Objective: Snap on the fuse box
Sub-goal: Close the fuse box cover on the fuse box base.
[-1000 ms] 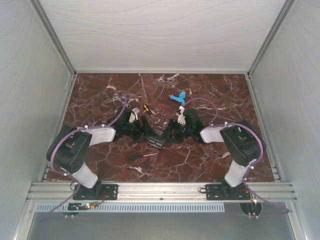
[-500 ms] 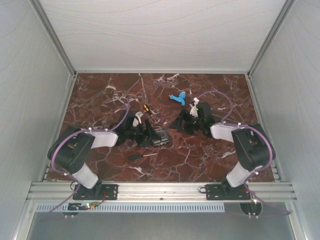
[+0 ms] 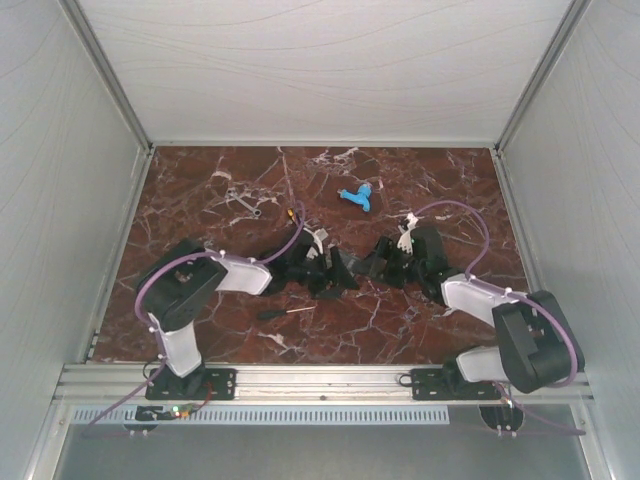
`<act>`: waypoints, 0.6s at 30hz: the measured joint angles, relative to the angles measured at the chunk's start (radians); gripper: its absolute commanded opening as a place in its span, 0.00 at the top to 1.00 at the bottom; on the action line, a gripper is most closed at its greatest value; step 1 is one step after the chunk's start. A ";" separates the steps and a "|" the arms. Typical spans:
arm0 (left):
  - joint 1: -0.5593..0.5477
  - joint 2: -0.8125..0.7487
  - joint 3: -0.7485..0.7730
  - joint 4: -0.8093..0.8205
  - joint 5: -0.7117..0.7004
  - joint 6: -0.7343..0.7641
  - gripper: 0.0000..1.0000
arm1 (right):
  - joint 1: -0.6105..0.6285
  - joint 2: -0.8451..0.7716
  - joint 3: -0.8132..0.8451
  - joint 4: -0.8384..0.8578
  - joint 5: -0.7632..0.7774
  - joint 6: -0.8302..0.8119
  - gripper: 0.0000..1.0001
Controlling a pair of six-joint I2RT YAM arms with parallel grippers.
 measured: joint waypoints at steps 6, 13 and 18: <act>-0.033 -0.055 -0.033 0.014 -0.012 0.028 0.29 | 0.000 -0.052 -0.037 -0.001 0.015 0.008 0.27; 0.010 -0.275 -0.082 -0.092 -0.082 0.119 0.36 | 0.046 -0.038 -0.040 0.026 0.020 0.029 0.29; 0.122 -0.318 -0.069 -0.196 -0.150 0.204 0.33 | 0.080 0.043 -0.032 0.071 0.024 0.050 0.31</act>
